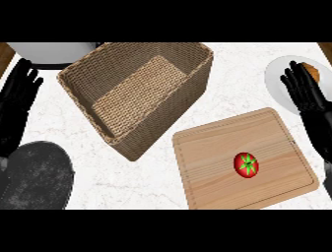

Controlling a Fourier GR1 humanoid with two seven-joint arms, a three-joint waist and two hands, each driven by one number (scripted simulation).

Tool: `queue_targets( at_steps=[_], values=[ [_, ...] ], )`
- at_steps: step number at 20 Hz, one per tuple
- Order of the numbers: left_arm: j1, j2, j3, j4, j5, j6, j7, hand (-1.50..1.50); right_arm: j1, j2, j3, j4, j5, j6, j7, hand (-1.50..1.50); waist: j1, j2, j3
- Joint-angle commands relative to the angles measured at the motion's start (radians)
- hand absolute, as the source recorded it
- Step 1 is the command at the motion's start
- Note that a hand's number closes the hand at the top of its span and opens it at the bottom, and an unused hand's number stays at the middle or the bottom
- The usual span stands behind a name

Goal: Pick the tomato from the cutting board and place it in the basket

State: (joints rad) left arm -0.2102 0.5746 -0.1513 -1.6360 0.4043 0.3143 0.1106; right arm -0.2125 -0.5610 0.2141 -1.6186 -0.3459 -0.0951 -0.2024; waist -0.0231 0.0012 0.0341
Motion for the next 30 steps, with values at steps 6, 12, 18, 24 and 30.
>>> queue_targets(
  at_steps=[6,12,18,24,30],
  values=[
    [0.009,-0.034,-0.015,0.132,-0.108,0.065,-0.007,0.0,0.076,-0.12,-0.18,0.321,0.018,0.06,-0.084,1.5,0.018,0.01,-0.032],
    [0.041,-0.065,-0.039,0.136,-0.105,0.027,-0.009,0.0,0.064,0.207,-0.007,0.228,0.255,-0.297,-0.2,-1.5,0.031,0.001,-0.035],
    [0.037,-0.064,-0.001,0.167,-0.085,0.024,-0.013,0.0,0.051,0.04,-0.033,0.103,0.468,-0.536,0.2,-1.5,0.005,-0.009,-0.042],
    [0.071,-0.079,-0.005,0.194,-0.102,0.025,-0.053,0.0,0.134,-0.253,0.065,0.004,0.512,-0.202,0.516,-1.5,-0.005,-0.009,-0.045],
    [0.033,-0.077,-0.003,0.184,-0.103,0.022,-0.013,0.0,0.133,-0.42,0.108,-0.235,0.367,0.113,0.788,-1.5,-0.005,-0.01,-0.04]
  ],
)
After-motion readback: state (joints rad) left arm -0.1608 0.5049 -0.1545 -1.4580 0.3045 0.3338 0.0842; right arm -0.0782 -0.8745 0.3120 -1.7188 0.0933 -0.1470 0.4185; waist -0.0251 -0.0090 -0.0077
